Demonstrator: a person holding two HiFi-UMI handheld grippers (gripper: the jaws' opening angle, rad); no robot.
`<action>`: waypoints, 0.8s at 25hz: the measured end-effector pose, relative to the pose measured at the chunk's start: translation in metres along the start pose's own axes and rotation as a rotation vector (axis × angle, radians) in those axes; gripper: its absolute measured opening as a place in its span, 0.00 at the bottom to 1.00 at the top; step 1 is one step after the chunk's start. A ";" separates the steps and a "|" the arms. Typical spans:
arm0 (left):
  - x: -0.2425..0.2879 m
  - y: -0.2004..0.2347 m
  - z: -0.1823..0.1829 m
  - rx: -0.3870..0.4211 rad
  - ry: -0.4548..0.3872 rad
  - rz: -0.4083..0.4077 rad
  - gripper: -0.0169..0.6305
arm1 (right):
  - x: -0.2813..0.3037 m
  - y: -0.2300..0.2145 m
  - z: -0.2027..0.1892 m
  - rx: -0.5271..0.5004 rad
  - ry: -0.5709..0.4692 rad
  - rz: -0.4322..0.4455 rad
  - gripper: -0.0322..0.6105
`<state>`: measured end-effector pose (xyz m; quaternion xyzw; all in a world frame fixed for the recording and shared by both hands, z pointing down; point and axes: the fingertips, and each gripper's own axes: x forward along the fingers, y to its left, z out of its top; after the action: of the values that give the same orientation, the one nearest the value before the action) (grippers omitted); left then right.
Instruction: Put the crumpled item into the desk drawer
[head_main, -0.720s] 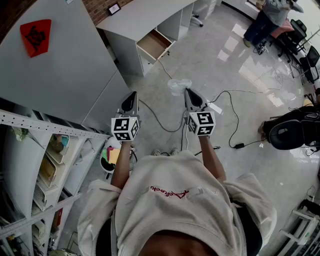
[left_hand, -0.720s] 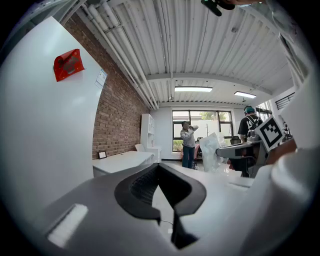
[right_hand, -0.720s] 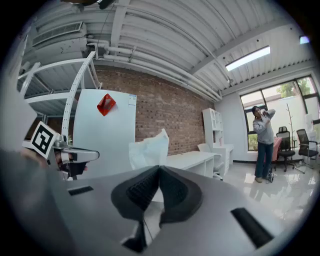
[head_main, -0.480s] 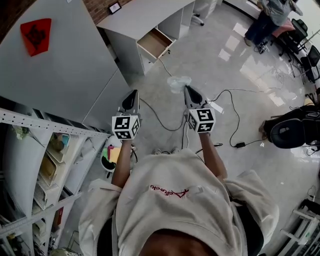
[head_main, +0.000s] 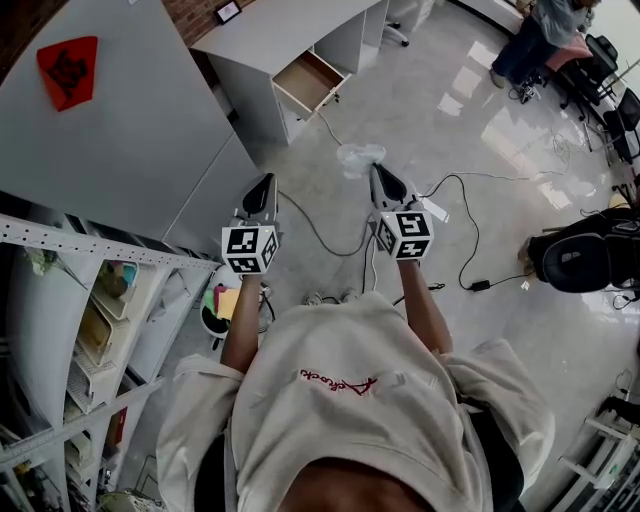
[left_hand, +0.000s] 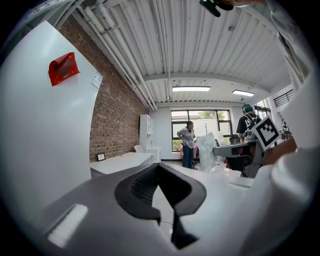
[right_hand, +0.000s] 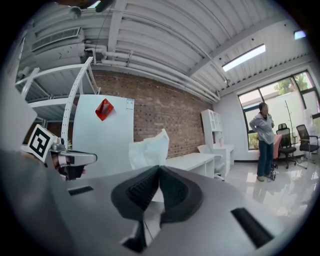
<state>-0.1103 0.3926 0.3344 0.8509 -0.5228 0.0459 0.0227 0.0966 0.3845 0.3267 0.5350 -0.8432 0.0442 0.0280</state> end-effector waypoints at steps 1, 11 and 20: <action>0.001 -0.003 0.001 0.002 -0.001 0.000 0.04 | -0.002 -0.002 0.000 0.003 -0.003 0.001 0.07; 0.010 -0.037 0.009 0.010 -0.011 0.023 0.04 | -0.025 -0.026 -0.011 0.012 0.013 0.039 0.07; 0.005 -0.054 -0.004 -0.001 0.001 0.058 0.04 | -0.032 -0.038 -0.020 0.006 0.024 0.069 0.07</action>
<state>-0.0602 0.4125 0.3396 0.8354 -0.5472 0.0469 0.0220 0.1449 0.3986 0.3456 0.5053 -0.8605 0.0542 0.0350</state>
